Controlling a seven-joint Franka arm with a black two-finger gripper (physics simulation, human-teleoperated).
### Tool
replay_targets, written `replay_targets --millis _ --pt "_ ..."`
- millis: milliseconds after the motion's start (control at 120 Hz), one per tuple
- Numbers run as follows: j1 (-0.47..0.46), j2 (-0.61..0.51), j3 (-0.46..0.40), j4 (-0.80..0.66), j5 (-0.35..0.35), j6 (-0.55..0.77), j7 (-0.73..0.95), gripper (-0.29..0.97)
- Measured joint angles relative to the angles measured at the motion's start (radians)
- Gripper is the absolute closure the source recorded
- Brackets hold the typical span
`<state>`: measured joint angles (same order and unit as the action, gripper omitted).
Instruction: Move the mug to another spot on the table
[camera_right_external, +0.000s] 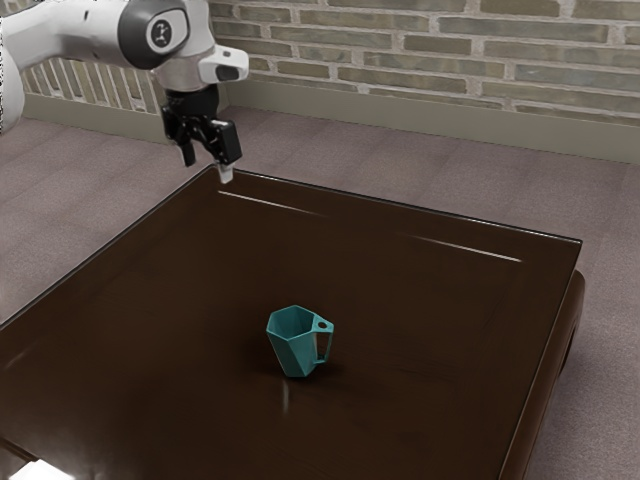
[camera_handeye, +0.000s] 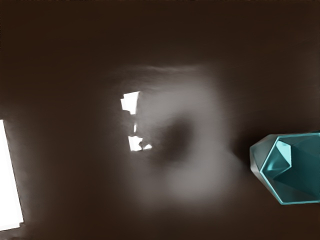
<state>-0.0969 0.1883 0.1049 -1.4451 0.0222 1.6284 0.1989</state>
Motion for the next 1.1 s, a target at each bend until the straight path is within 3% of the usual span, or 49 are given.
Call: replay_targets --millis 317,675,1100 --pt "-0.126 -0.028 0.002 -0.062 -0.008 0.012 -0.007 0.00" --pt "-0.211 -0.026 -0.002 -0.147 -0.001 0.139 0.493 0.00" --pt "-0.264 0.196 -0.002 -0.204 -0.004 0.351 0.841 0.00"
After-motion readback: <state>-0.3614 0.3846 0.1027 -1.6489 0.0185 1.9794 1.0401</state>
